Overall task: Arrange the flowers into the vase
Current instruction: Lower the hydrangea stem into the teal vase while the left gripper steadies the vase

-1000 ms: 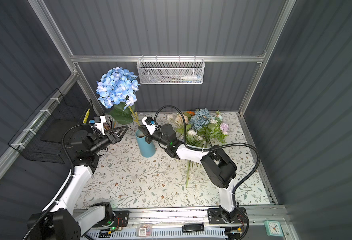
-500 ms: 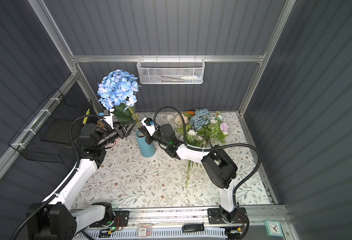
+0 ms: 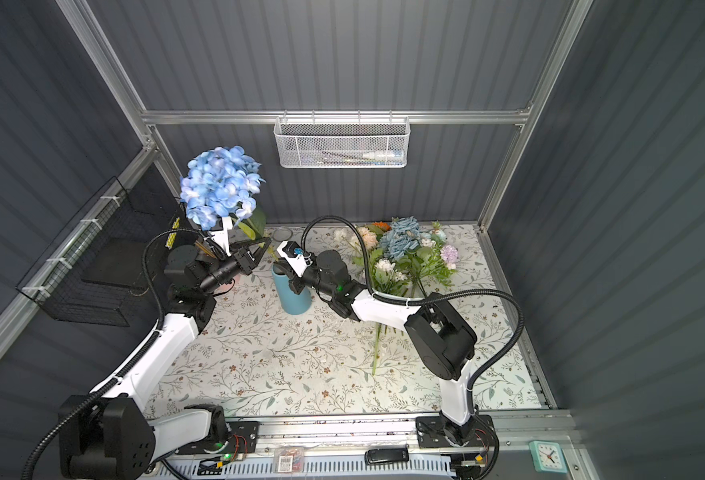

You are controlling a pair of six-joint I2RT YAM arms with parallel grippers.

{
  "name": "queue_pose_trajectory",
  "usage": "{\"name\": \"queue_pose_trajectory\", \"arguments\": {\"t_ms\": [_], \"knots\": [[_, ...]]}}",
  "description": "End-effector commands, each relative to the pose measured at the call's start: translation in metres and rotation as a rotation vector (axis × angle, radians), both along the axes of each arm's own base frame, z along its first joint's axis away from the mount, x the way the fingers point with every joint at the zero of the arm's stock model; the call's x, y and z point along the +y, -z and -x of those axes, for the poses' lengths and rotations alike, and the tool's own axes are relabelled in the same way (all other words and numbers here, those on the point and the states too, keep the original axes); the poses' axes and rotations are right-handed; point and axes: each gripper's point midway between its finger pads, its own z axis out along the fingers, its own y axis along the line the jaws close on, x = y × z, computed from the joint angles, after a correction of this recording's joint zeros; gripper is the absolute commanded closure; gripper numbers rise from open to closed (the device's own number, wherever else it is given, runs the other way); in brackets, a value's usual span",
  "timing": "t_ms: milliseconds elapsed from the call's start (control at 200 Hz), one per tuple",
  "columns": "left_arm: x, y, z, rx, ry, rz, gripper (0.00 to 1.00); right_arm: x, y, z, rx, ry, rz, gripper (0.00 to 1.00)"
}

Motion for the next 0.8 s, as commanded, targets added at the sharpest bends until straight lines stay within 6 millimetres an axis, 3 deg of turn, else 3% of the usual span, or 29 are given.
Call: {"name": "queue_pose_trajectory", "arguments": {"t_ms": [0,70,215,270,535,795], "knots": [[0.002,-0.017,0.005,-0.045,-0.010,0.005,0.86,0.002,-0.010,0.011,-0.008,-0.032,-0.001,0.94],[0.004,-0.016,0.005,-0.044,-0.024,-0.004,0.89,0.001,-0.013,0.012,-0.010,-0.031,-0.008,0.86],[0.008,-0.014,0.003,-0.046,-0.062,-0.028,0.90,-0.005,-0.024,0.015,-0.015,-0.025,-0.042,0.42],[0.010,-0.011,0.001,-0.044,-0.078,-0.041,0.90,-0.007,-0.027,0.016,-0.022,-0.019,-0.057,0.30],[0.008,0.008,-0.001,-0.015,-0.107,-0.093,0.88,-0.015,-0.036,0.016,-0.045,0.006,-0.079,0.19],[-0.009,0.025,0.010,-0.017,-0.127,-0.186,0.85,-0.047,-0.055,0.021,-0.047,0.057,-0.124,0.01]]}}
